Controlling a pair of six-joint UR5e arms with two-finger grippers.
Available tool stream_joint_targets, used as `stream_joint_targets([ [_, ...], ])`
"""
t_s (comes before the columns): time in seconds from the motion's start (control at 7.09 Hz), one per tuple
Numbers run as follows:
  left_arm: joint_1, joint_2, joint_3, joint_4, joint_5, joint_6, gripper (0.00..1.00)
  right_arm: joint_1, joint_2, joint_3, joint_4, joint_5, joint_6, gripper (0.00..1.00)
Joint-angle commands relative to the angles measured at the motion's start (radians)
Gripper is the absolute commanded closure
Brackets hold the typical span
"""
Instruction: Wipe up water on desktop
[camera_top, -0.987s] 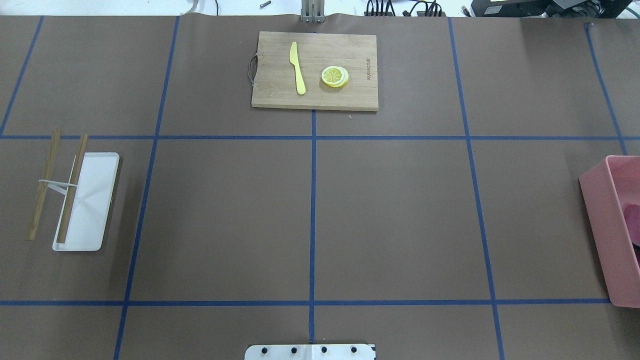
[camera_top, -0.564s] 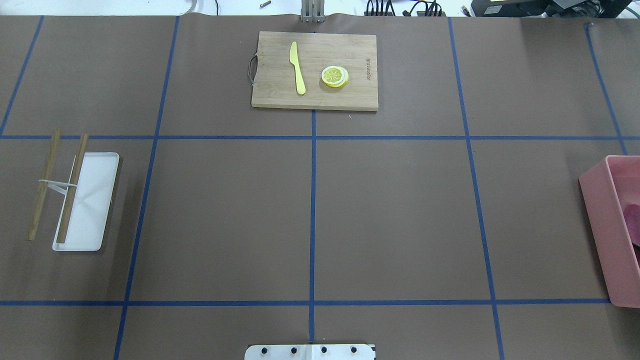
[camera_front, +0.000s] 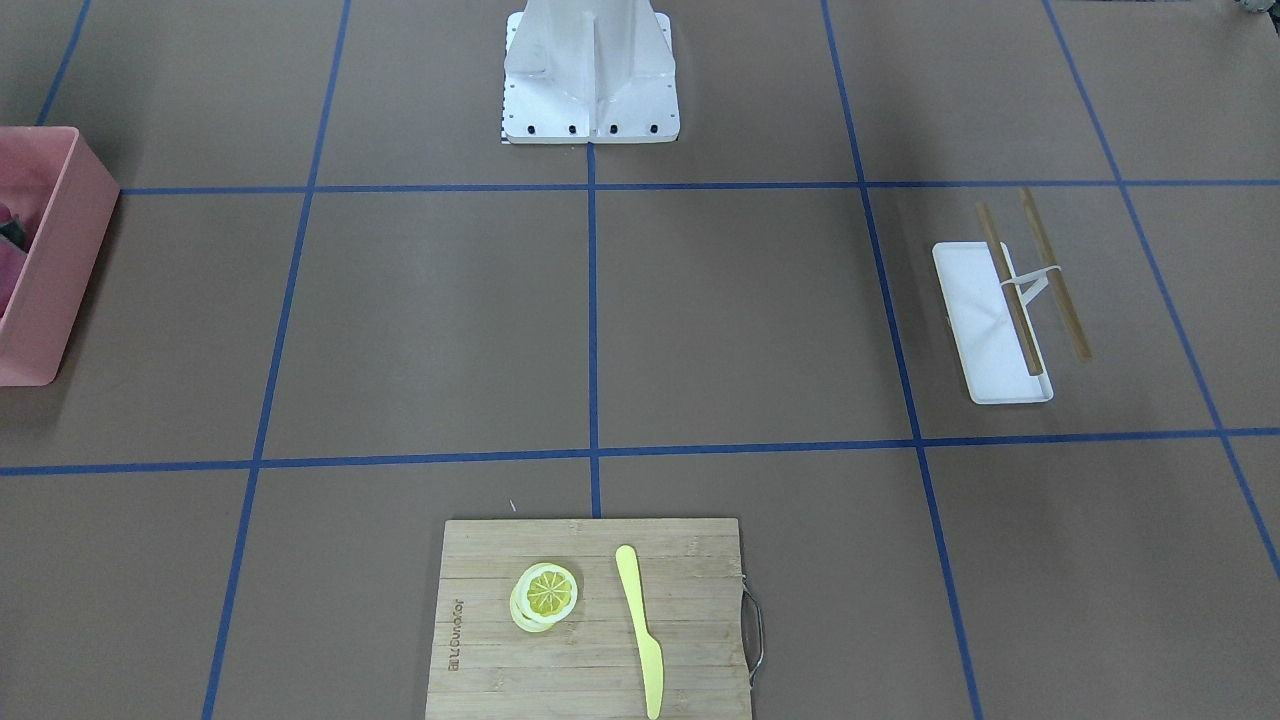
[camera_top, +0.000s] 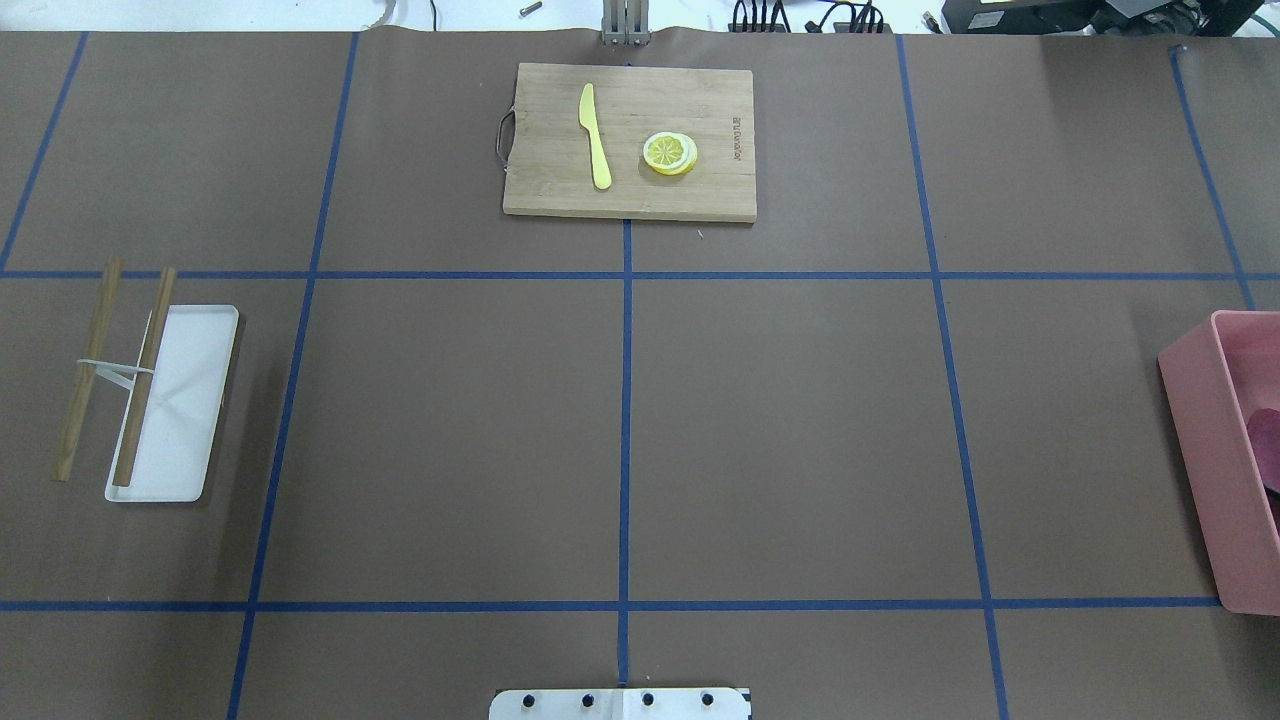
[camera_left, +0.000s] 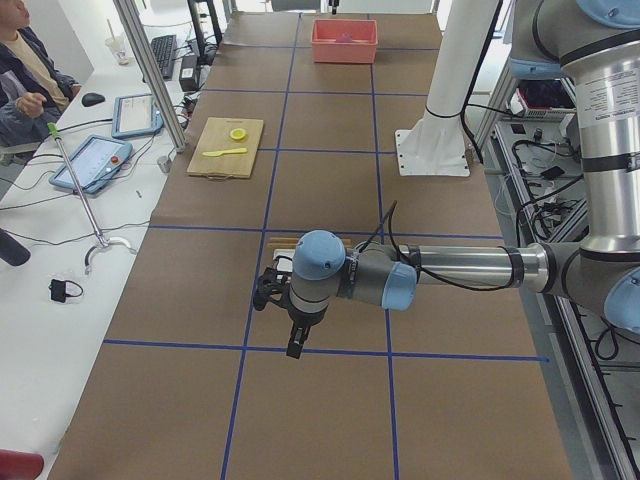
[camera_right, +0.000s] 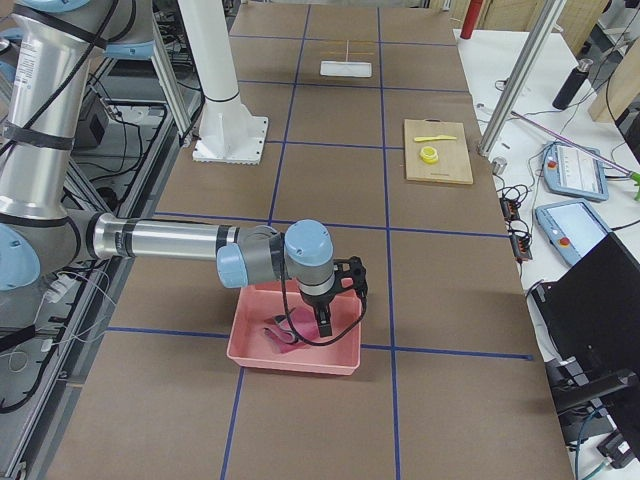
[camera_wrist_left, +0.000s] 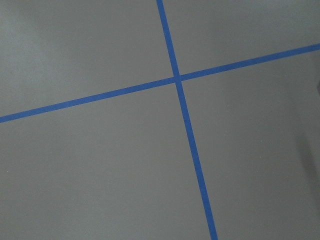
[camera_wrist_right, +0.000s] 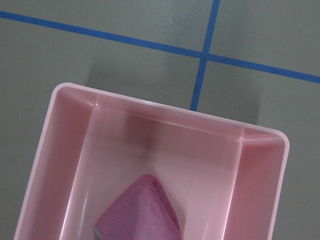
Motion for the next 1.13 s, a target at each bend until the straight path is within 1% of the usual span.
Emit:
stream_joint_targets([
  [0.0,0.0,-0.021,-0.006,0.005,0.01,0.005,0.02,0.004,-0.004,-0.004,0.004,0.005,0.002,0.0],
  [0.99,0.0,-0.009,0.009,0.005,0.01,0.007,0.02,0.015,0.004,-0.004,0.012,0.005,0.002,0.0],
])
